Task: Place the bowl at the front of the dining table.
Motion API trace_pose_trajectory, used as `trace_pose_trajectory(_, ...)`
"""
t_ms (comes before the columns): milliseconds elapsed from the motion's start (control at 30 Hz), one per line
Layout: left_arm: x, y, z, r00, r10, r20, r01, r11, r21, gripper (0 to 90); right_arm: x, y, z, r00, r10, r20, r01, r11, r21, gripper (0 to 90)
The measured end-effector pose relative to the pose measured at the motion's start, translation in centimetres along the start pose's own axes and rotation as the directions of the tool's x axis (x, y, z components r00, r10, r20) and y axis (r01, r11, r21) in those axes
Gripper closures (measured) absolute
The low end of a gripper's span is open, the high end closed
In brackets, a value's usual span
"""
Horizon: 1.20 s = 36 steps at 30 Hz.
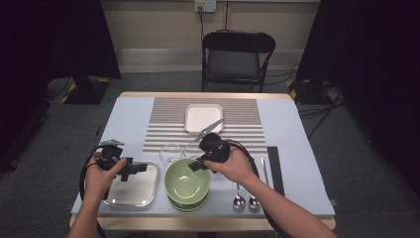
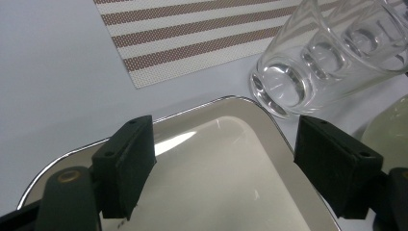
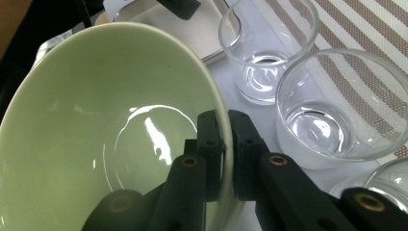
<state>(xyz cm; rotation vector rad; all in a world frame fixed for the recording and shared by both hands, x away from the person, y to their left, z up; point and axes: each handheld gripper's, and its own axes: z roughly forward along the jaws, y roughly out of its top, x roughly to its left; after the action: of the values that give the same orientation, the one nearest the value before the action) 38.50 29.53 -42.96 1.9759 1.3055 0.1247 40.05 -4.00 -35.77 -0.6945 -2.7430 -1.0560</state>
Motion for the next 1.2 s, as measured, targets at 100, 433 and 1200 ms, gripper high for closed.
trace_pose_trajectory(100, 0.0, 0.0, 0.0, 1.0000, 0.003, 0.001, -0.003, 1.0000, 0.004, 22.1, 0.0, 0.4, -0.5, 0.9999, -0.005, 0.010, 0.005, 1.000, 0.004, 84.7)
trace_pose_trajectory(433, 0.0, -0.1, -0.1, 1.0000, -0.001, 0.000, 0.001, 1.0000, -0.003, 22.1, -1.1, 1.2, -2.1, 0.9992, 0.030, 0.027, -0.030, 1.000, -0.003, 84.7)
trace_pose_trajectory(1200, 0.2, 0.0, -0.5, 0.9999, 0.012, 0.010, -0.012, 0.9997, -0.020, 21.2, -3.4, 2.6, -4.3, 0.9916, 0.100, 0.082, -0.099, 0.995, -0.019, 84.6)
